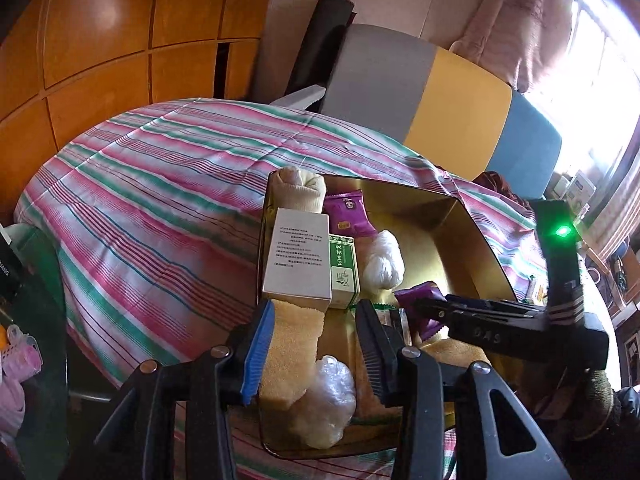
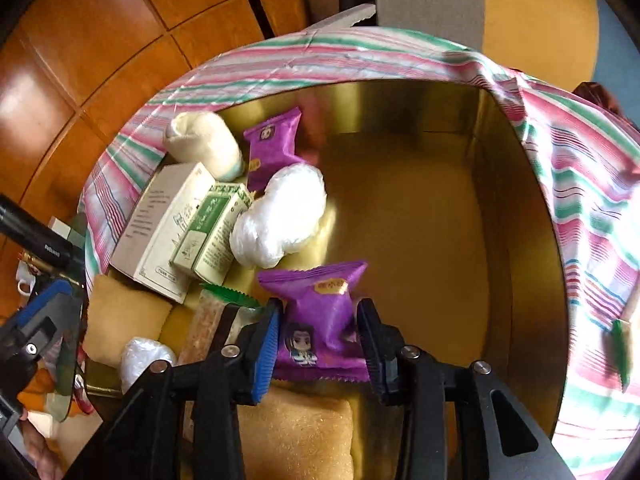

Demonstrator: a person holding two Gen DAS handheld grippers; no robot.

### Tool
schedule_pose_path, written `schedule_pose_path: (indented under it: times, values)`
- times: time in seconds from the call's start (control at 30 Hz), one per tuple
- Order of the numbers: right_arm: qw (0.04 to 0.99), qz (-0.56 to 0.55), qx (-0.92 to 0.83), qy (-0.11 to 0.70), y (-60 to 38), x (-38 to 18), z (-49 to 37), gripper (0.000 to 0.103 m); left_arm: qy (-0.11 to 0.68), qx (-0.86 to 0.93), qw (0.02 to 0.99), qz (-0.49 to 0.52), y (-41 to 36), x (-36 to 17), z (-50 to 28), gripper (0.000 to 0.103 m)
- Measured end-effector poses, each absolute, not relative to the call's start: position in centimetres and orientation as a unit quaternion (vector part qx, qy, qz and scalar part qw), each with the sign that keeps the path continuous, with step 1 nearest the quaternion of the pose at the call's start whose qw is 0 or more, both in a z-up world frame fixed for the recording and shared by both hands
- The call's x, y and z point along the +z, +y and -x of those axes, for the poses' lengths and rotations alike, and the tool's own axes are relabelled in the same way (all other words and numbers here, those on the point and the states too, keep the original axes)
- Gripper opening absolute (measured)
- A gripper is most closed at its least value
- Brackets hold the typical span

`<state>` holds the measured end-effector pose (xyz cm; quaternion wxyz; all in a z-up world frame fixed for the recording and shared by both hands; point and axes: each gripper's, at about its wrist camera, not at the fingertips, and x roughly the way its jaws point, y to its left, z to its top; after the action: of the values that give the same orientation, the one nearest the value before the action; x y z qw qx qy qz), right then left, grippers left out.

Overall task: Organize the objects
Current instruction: 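Carry the purple packet into the gold tray and open the right tool, then move both tools back and grasp the WEIDAN snack bag with the left tool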

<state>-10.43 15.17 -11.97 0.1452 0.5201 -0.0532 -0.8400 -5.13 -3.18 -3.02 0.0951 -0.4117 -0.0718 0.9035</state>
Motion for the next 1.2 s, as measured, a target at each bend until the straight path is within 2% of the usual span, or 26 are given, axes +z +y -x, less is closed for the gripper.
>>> schedule_pose_path:
  times: [0.1,0.17,0.2,0.73,1.2]
  values:
    - [0.137,-0.507,-0.848,-0.070,15.7,-11.1,10.0,0.060,-0.066,0.905,0.097,0.410,-2.9,-2.8,5.0,0.042]
    - [0.127,-0.494,-0.857,-0.080,16.3,-10.2,9.7,0.081,-0.060,0.906,0.099,0.407,-2.6,-2.6,4.8,0.042]
    - [0.125,-0.486,-0.861,-0.087,16.6,-9.8,9.3,0.083,-0.058,0.907,0.100,0.406,-2.5,-2.5,4.7,0.042]
    - [0.063,-0.409,-0.900,-0.137,26.4,-3.8,4.2,0.089,-0.019,0.909,0.127,0.397,0.8,-1.1,3.6,0.043]
    - [-0.133,-0.378,-0.899,-0.176,44.5,-3.1,-0.1,0.091,0.041,0.899,0.185,0.395,7.9,0.0,3.7,0.043]
